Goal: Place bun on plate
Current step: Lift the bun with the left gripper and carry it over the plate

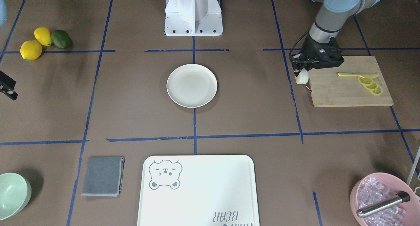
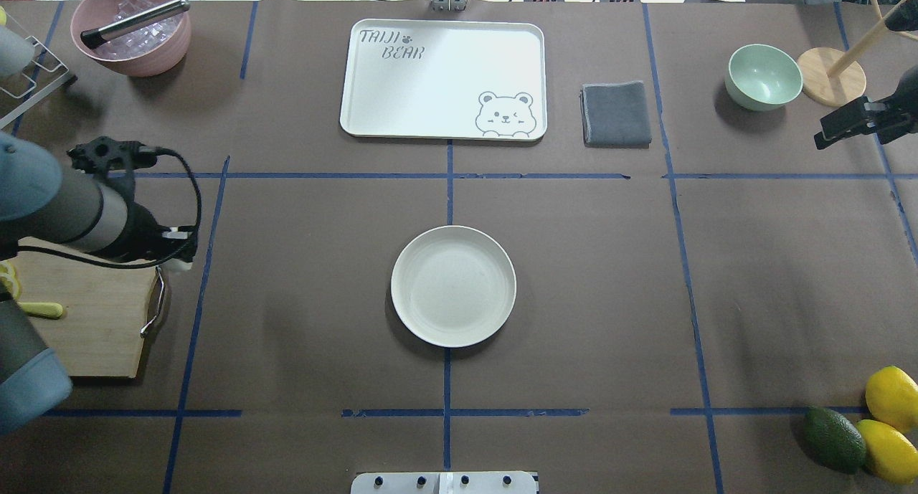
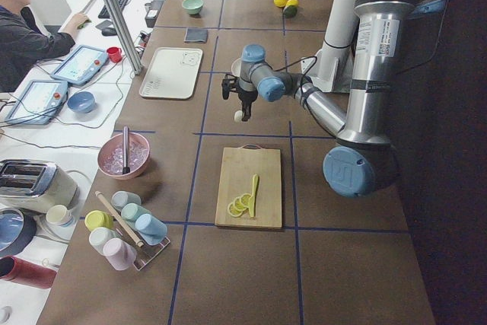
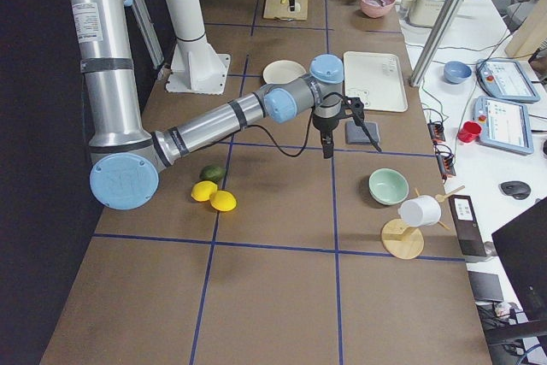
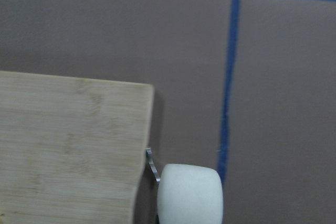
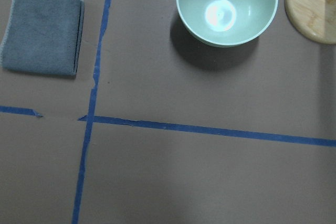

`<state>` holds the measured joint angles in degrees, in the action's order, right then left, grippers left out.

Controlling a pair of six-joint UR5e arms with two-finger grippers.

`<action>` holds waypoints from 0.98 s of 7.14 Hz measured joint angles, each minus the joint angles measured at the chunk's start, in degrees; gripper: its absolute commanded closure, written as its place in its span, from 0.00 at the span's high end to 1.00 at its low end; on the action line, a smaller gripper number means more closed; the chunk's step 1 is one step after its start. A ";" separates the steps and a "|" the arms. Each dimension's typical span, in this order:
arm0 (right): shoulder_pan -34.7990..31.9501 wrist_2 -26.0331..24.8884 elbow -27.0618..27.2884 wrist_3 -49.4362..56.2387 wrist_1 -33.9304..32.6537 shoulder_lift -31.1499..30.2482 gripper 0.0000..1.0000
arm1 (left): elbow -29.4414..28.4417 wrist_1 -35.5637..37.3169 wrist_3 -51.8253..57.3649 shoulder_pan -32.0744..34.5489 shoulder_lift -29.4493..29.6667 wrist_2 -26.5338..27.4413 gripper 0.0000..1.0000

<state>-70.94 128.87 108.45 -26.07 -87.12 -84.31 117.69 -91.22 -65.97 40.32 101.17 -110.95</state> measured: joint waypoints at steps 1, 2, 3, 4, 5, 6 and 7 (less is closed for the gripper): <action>-2.28 1.02 -0.26 3.56 -0.17 -1.24 1.00 | -1.02 6.97 -1.98 -1.45 7.86 0.19 0.34; -4.79 1.86 -0.78 7.68 -0.28 -2.86 1.00 | -3.03 10.55 -4.71 -3.91 13.71 1.39 0.34; -7.19 2.81 -1.77 11.65 -0.28 -4.65 1.00 | -5.86 11.67 -6.98 -6.25 18.03 3.27 0.34; -9.70 4.27 -3.39 15.86 -0.20 -6.38 1.00 | -9.23 11.78 -9.35 -8.49 22.02 4.61 0.34; -11.85 5.42 -5.26 19.78 -0.10 -7.51 1.00 | -11.98 10.99 -11.42 -10.84 24.97 6.12 0.34; -12.96 5.84 -6.54 22.04 -0.01 -8.13 1.00 | -13.86 9.45 -12.95 -13.15 26.71 7.74 0.34; -13.39 5.93 -7.14 22.95 0.06 -8.37 1.00 | -15.72 7.97 -14.61 -15.02 28.41 8.85 0.34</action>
<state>-84.32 134.80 101.32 -3.12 -87.06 -92.68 101.97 -83.25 -80.59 25.31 129.58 -102.09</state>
